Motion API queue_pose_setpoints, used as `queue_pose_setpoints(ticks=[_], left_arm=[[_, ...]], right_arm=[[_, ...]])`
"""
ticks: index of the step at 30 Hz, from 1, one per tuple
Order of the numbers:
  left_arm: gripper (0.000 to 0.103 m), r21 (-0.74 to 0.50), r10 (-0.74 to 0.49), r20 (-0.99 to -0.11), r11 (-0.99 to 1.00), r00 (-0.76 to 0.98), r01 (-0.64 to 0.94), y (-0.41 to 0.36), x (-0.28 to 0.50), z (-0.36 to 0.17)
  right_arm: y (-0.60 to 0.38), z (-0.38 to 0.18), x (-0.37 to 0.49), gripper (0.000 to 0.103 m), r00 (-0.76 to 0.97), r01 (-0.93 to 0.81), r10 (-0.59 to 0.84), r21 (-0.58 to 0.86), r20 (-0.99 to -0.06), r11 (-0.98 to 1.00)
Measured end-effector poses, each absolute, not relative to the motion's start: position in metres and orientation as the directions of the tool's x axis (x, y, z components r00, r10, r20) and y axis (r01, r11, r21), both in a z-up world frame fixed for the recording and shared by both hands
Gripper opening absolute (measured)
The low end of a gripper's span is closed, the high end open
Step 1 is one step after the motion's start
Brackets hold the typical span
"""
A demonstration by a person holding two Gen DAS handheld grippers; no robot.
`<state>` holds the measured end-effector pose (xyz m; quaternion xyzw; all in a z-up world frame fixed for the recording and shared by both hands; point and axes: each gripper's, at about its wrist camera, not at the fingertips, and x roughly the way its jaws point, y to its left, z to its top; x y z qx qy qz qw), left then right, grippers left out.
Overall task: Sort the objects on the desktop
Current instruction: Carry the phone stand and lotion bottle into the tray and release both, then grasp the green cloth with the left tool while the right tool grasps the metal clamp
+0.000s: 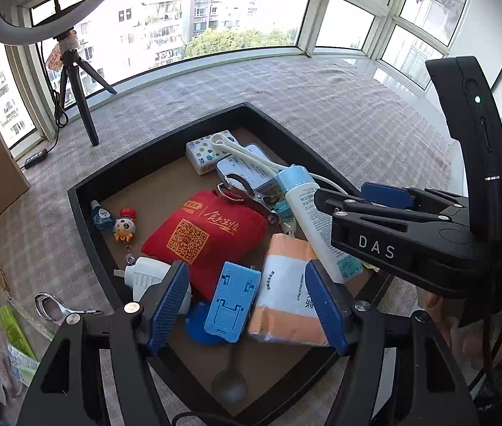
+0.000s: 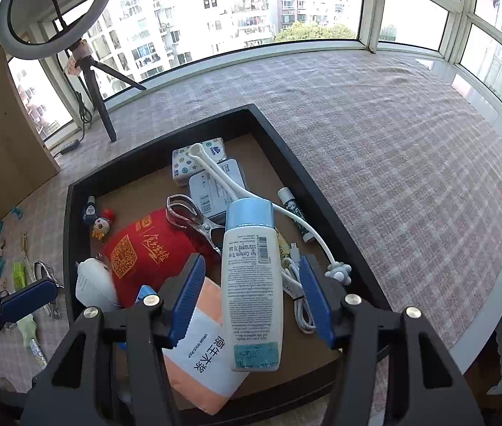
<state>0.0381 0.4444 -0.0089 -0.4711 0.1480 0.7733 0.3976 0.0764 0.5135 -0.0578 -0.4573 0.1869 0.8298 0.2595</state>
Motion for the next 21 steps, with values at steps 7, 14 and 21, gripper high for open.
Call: queue_pose_setpoints(ticks=[7,14,21], left_arm=[[0.066,-0.141,0.470,-0.844,-0.660,-0.259,-0.738,0.435,0.033,-0.008],[0.066,-0.143,0.447,-0.850,-0.706,-0.280,-0.693,0.404,0.019,-0.013],[0.065,-0.139,0.370,-0.870,-0.819,-0.326,-0.557,0.322,-0.010,-0.033]], right_arm=[[0.506,-0.056,0.072,0.055,-0.458,-0.584,0.251,0.076,-0.853,-0.808],[0.490,-0.059,0.061,0.055,-0.468,-0.545,0.220,0.084,-0.856,-0.834],[0.444,-0.062,0.035,0.055,-0.521,-0.401,0.126,0.112,-0.844,-0.909]])
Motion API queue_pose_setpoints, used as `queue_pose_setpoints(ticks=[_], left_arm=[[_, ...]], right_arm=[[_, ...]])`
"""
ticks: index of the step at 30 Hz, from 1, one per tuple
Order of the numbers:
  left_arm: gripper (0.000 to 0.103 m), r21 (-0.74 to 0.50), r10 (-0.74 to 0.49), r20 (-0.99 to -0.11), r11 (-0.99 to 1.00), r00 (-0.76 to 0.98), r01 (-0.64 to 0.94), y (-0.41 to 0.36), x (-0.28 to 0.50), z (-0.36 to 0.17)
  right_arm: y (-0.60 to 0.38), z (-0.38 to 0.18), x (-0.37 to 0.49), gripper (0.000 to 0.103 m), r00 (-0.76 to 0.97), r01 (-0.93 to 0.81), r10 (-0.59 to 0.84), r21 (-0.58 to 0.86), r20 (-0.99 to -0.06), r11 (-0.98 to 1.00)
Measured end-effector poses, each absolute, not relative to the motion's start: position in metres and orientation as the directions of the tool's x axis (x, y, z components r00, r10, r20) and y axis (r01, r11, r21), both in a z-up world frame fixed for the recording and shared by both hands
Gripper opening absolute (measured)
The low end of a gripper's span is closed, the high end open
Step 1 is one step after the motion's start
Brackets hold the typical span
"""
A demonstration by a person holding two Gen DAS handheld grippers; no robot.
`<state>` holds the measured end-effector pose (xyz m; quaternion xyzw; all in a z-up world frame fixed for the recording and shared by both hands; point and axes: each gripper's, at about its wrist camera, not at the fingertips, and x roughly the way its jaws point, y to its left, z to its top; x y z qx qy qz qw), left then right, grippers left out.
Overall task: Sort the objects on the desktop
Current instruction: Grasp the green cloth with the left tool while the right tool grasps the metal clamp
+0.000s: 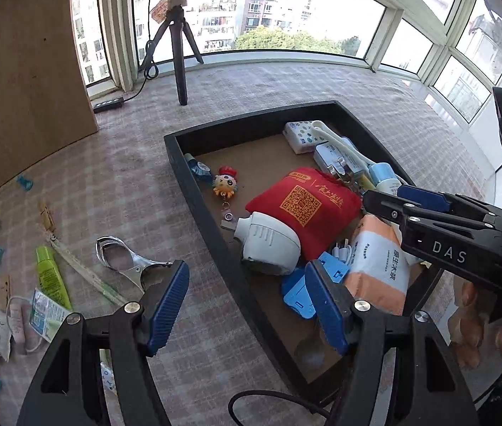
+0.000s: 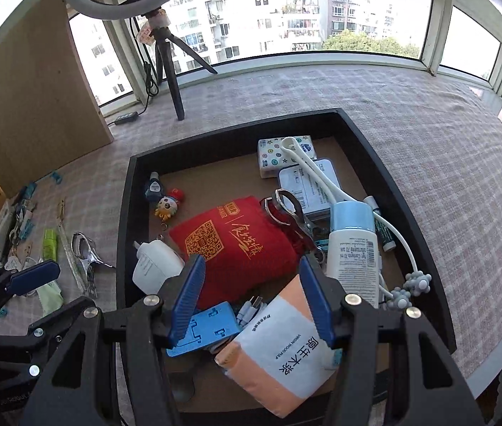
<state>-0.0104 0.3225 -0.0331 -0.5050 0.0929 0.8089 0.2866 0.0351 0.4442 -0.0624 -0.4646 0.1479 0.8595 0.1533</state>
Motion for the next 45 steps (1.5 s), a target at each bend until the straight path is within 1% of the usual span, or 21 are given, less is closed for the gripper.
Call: queue_pose_setpoints(ticks=[5,10,13,18,23,25,28,30,32,35,37,41,42,43,45], left_arm=[[0.064,-0.136,0.288,-0.893,-0.905,-0.347,-0.404,0.245,-0.031,-0.057],[0.063,-0.139,0.228,-0.915,-0.953,-0.332,-0.269,0.179,-0.036,-0.083],[0.063,-0.138,0.207,-0.926,-0.964,-0.316,-0.227,0.158,-0.032,-0.095],[0.062,-0.138,0.199,-0.932,-0.967,-0.301,-0.214,0.155,-0.030,-0.108],[0.054,-0.136,0.194,-0.940,-0.967,-0.280,-0.213,0.158,-0.032,-0.117],[0.049,-0.134,0.191,-0.942,-0.968,-0.275,-0.213,0.159,-0.033,-0.120],[0.047,-0.133,0.188,-0.945,-0.968,-0.269,-0.211,0.158,-0.034,-0.123],[0.046,-0.126,0.180,-0.946,-0.970,-0.268,-0.207,0.157,-0.035,-0.125],[0.043,-0.126,0.179,-0.948,-0.970,-0.263,-0.206,0.156,-0.037,-0.127],[0.041,-0.130,0.182,-0.950,-0.969,-0.253,-0.211,0.157,-0.039,-0.131],[0.037,-0.141,0.192,-0.951,-0.967,-0.242,-0.213,0.158,-0.039,-0.133],[0.035,-0.147,0.196,-0.950,-0.967,-0.241,-0.209,0.159,-0.040,-0.133],[0.030,-0.151,0.199,-0.949,-0.967,-0.243,-0.205,0.158,-0.040,-0.132],[0.021,-0.163,0.209,-0.948,-0.966,-0.242,-0.199,0.156,-0.040,-0.131],[0.013,-0.186,0.226,-0.946,-0.966,-0.234,-0.180,0.152,-0.041,-0.130]], right_arm=[[0.398,-0.077,0.009,0.055,-0.499,-0.249,0.051,0.087,-0.865,-0.964],[0.355,-0.090,-0.013,0.055,-0.470,-0.130,-0.047,0.121,-0.882,-0.984],[0.329,-0.096,-0.027,0.055,-0.454,-0.059,-0.091,0.132,-0.887,-0.989],[0.292,-0.103,-0.056,0.055,-0.434,0.033,-0.097,0.092,-0.896,-0.995],[0.277,-0.114,-0.089,0.055,-0.403,0.071,-0.087,0.064,-0.911,-0.995],[0.275,-0.119,-0.100,0.054,-0.391,0.076,-0.085,0.060,-0.917,-0.995],[0.274,-0.127,-0.113,0.053,-0.367,0.079,-0.089,0.064,-0.926,-0.995],[0.272,-0.132,-0.120,0.049,-0.352,0.085,-0.083,0.057,-0.932,-0.995],[0.270,-0.136,-0.126,0.048,-0.342,0.091,-0.080,0.052,-0.936,-0.994],[0.268,-0.141,-0.132,0.047,-0.328,0.094,-0.080,0.052,-0.941,-0.994],[0.268,-0.145,-0.135,0.047,-0.321,0.091,-0.078,0.052,-0.944,-0.995],[0.269,-0.152,-0.139,0.047,-0.308,0.086,-0.095,0.072,-0.947,-0.994],[0.268,-0.154,-0.140,0.044,-0.304,0.085,-0.095,0.073,-0.948,-0.994],[0.268,-0.156,-0.140,0.041,-0.298,0.084,-0.093,0.071,-0.950,-0.994],[0.267,-0.160,-0.140,0.030,-0.287,0.084,-0.094,0.073,-0.953,-0.994]])
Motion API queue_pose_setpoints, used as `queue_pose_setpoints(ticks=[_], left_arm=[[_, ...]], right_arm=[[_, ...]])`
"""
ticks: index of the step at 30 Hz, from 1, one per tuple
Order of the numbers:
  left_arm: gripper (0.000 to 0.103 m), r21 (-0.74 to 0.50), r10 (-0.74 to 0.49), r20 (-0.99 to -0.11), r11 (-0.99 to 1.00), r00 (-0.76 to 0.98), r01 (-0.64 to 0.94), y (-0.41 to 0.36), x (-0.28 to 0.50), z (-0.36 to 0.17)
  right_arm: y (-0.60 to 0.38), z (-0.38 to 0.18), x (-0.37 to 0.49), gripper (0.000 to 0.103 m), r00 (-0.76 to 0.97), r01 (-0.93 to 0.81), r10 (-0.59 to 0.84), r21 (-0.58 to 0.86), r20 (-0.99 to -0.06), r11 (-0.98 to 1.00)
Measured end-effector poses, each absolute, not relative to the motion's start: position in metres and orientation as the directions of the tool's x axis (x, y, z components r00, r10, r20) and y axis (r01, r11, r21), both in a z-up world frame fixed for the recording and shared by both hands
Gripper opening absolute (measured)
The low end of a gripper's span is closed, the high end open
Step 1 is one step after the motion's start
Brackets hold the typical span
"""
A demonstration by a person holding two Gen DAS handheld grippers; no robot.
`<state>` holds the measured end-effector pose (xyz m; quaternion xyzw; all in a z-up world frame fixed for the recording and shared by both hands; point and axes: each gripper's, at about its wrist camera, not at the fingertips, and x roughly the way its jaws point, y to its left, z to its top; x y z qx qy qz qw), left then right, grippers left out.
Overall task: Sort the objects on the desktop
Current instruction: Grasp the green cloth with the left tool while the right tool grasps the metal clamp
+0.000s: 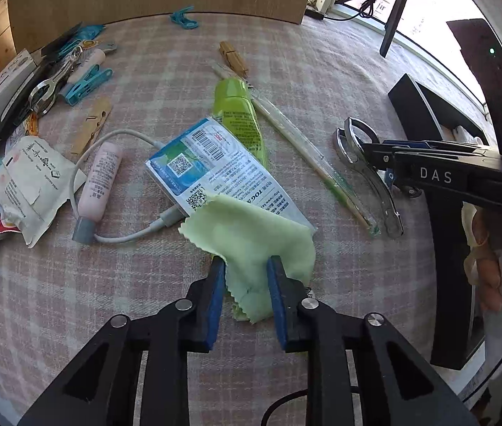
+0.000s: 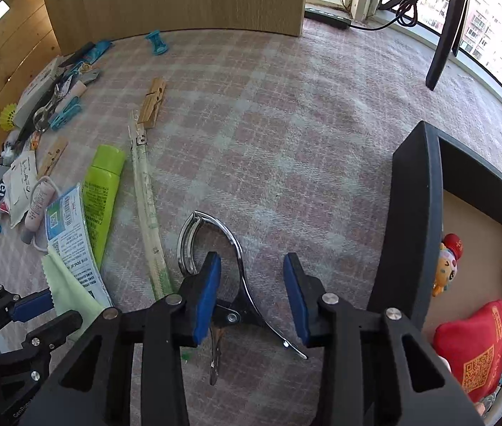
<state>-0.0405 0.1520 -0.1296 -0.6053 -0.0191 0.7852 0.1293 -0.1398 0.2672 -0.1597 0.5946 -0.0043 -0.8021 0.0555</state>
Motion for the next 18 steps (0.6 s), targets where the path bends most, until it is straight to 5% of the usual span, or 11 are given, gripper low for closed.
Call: queue_pose_setpoints(ticks=[5,18], left_arm=[[0.002,-0.209,0.245,-0.939,-0.964,-0.242,-0.165,0.146,-0.038,-0.125],[0.001,-0.263,0.308,-0.889,-0.949,-0.339,-0.173,0.135,-0.033,-0.068]], right_arm=[[0.269,-0.158,-0.139,0.008,-0.292,0.071,-0.110,0.094,-0.950,-0.993],[0.295,-0.125,-0.122,0.004,-0.360,0.006,-0.156,0.165,-0.920,-0.986]])
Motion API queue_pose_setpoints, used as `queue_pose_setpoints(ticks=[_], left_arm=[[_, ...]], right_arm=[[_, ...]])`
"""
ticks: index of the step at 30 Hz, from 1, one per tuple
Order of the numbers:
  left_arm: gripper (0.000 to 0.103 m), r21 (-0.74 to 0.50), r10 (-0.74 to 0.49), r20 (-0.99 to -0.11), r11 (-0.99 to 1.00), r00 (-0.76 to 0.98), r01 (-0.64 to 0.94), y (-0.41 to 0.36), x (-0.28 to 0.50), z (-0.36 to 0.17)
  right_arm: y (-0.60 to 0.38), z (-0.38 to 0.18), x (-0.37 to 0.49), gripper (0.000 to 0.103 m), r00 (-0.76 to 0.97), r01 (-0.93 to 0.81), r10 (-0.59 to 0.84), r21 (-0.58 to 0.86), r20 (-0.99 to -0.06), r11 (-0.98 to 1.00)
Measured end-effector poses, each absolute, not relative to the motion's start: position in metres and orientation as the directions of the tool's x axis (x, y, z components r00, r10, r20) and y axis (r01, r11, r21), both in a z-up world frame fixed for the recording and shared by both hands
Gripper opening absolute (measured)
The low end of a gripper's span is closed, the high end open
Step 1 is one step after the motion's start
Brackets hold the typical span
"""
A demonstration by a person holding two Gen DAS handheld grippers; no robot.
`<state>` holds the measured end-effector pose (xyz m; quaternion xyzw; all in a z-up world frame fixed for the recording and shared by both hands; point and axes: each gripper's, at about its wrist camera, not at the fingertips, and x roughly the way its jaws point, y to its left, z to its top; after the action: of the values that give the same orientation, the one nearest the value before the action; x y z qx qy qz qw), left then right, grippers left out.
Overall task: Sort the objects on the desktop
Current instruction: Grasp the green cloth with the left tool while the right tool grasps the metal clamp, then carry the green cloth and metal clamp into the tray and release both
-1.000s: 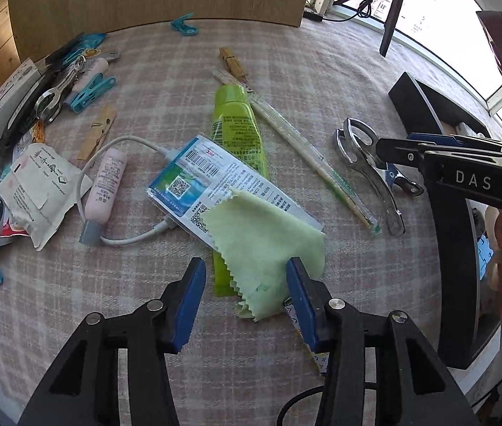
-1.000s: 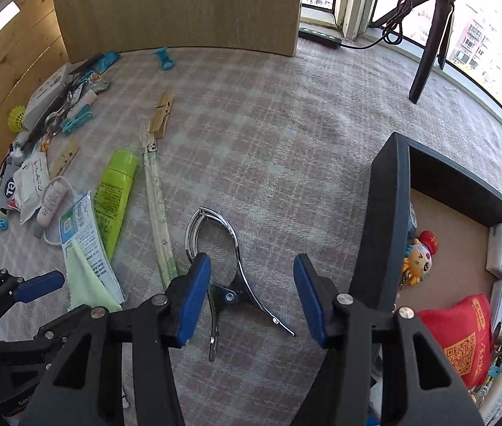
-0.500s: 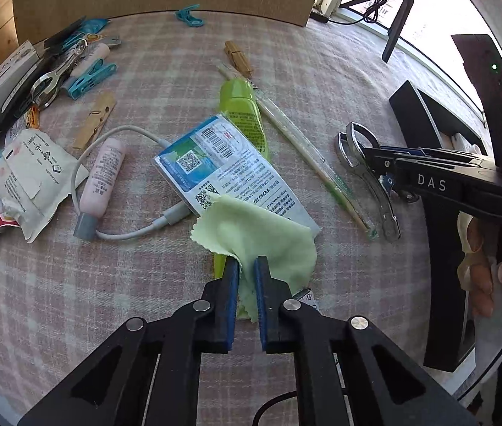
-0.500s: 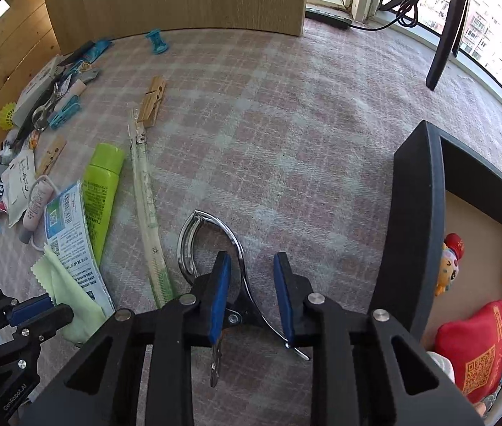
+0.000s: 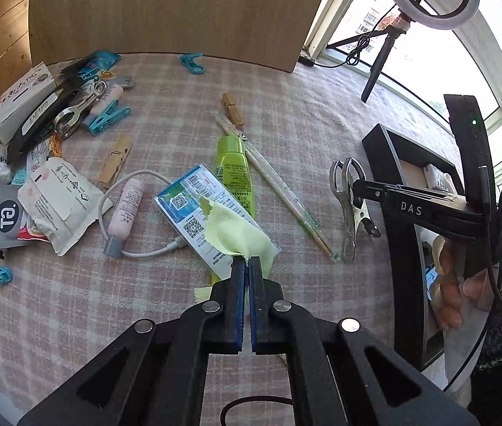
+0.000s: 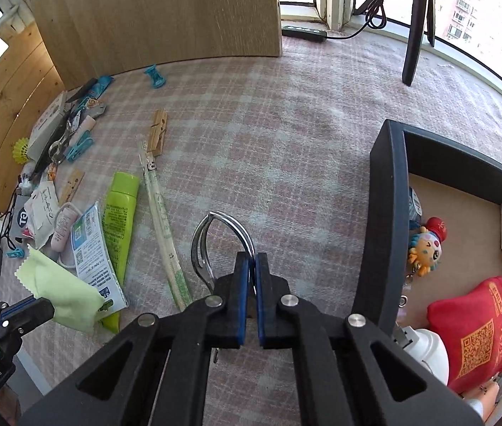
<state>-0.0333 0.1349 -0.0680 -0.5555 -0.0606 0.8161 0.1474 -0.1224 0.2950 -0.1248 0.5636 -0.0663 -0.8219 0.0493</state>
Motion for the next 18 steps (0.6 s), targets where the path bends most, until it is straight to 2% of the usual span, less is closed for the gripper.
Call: queue_pose_setpoints(ticks=[10,18], left_arm=[[0.001,-0.295,0.373,-0.847,-0.922,-0.379,-0.250,0.160,-0.034,-0.031],[0.001,-0.307,0.441,-0.821,-0.876,-0.363,-0.371,0.212,-0.033,-0.003]], right_arm=[[0.304,-0.088,-0.110,0.004,-0.438,-0.028,-0.185,0.219,-0.880,-0.975],[0.343,-0.053,-0.083,0.004,-0.517,-0.103,-0.148,0.233,-0.843,-0.967]])
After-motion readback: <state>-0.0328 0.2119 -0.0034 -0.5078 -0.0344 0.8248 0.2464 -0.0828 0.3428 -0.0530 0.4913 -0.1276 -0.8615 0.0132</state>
